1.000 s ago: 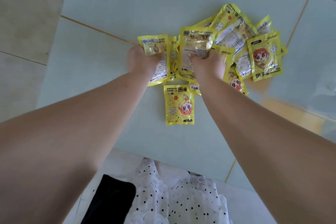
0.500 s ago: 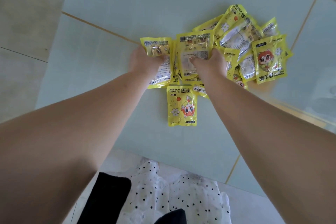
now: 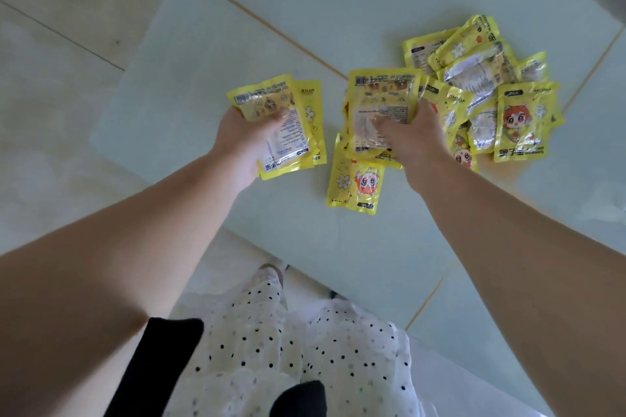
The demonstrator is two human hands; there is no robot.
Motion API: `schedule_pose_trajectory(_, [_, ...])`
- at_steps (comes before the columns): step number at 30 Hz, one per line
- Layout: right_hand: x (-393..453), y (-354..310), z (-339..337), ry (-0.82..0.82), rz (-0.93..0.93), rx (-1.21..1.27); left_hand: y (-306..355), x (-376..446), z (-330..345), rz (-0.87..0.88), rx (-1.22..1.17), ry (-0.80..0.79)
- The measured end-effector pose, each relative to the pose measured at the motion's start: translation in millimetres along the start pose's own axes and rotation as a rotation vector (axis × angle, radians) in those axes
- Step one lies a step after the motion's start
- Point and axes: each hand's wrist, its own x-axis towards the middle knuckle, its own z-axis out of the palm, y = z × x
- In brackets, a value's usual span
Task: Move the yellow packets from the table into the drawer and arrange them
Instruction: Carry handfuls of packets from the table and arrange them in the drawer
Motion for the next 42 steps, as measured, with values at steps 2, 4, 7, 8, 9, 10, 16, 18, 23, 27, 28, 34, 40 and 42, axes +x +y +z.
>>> schedule_pose_trajectory(2, [-10.0, 1.8, 4.4, -0.059, -0.031, -0.013, -15.7, -17.5, -19.0, -0.017, -0.083, 0.040])
schedule_pose_trajectory(4, [-22.4, 2.8, 11.9, -0.135, -0.066, -0.047, -33.1, -36.7, -38.9, -0.028, -0.175, 0.077])
schedule_pose_trajectory(7, [-49.7, 3.4, 26.9, -0.241, -0.159, -0.121, -59.1, -73.7, -64.9, 0.004, -0.297, 0.111])
schedule_pose_trajectory(8, [-61.2, 4.5, 33.3, -0.283, -0.197, -0.135, -69.8, -87.8, -73.8, 0.022, -0.340, 0.123])
schedule_pose_trajectory(9, [-73.8, 5.7, 40.2, -0.329, -0.231, -0.155, -82.4, -101.2, -84.3, 0.036, -0.379, 0.145])
schedule_pose_trajectory(10, [-86.9, 6.9, 47.6, -0.372, -0.260, -0.189, -94.1, -116.6, -93.5, 0.047, -0.427, 0.171])
schedule_pose_trajectory(16, [-172.7, 24.4, 100.3, -0.643, -0.366, -0.393, -173.5, -207.1, -144.7, 0.008, -0.720, 0.443])
schedule_pose_trajectory(18, [-204.5, 36.0, 122.5, -0.720, -0.392, -0.473, -200.9, -236.9, -164.4, -0.012, -0.845, 0.519])
schedule_pose_trajectory(23, [-291.5, 75.2, 189.8, -0.891, -0.469, -0.671, -281.7, -306.3, -218.3, -0.035, -1.094, 0.733])
schedule_pose_trajectory(27, [-367.7, 123.4, 250.8, -1.046, -0.517, -0.807, -356.9, -359.6, -257.9, -0.022, -1.279, 0.873])
schedule_pose_trajectory(28, [-387.2, 137.5, 265.8, -1.081, -0.527, -0.839, -377.8, -373.6, -267.2, -0.012, -1.311, 0.902])
schedule_pose_trajectory(34, [-500.4, 238.7, 348.0, -1.220, -0.571, -1.056, -511.1, -461.6, -319.8, -0.016, -1.502, 1.085])
schedule_pose_trajectory(40, [-594.6, 329.9, 412.7, -1.394, -0.649, -1.237, -617.1, -525.4, -359.6, -0.035, -1.691, 1.270])
schedule_pose_trajectory(42, [-617.6, 350.9, 428.6, -1.432, -0.719, -1.323, -641.0, -538.5, -368.3, -0.048, -1.758, 1.318])
